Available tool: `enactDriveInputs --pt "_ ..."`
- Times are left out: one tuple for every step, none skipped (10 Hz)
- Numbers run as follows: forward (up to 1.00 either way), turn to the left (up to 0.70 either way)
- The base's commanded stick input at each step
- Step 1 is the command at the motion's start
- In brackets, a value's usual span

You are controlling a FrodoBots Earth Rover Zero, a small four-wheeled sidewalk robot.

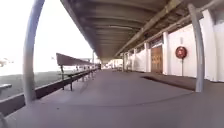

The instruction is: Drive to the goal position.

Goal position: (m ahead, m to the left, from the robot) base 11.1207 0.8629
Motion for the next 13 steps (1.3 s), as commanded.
enactDriveInputs --pt "0.70 0.00" --pt "0.70 0.00" --pt "0.70 0.00" --pt "0.70 0.00" --pt "0.70 0.00" --pt "0.70 0.00" --pt "0.70 0.00" --pt "0.70 0.00" --pt "0.70 0.00" --pt "0.70 0.00" --pt "0.70 0.00" --pt "0.70 0.00" --pt "0.70 0.00"
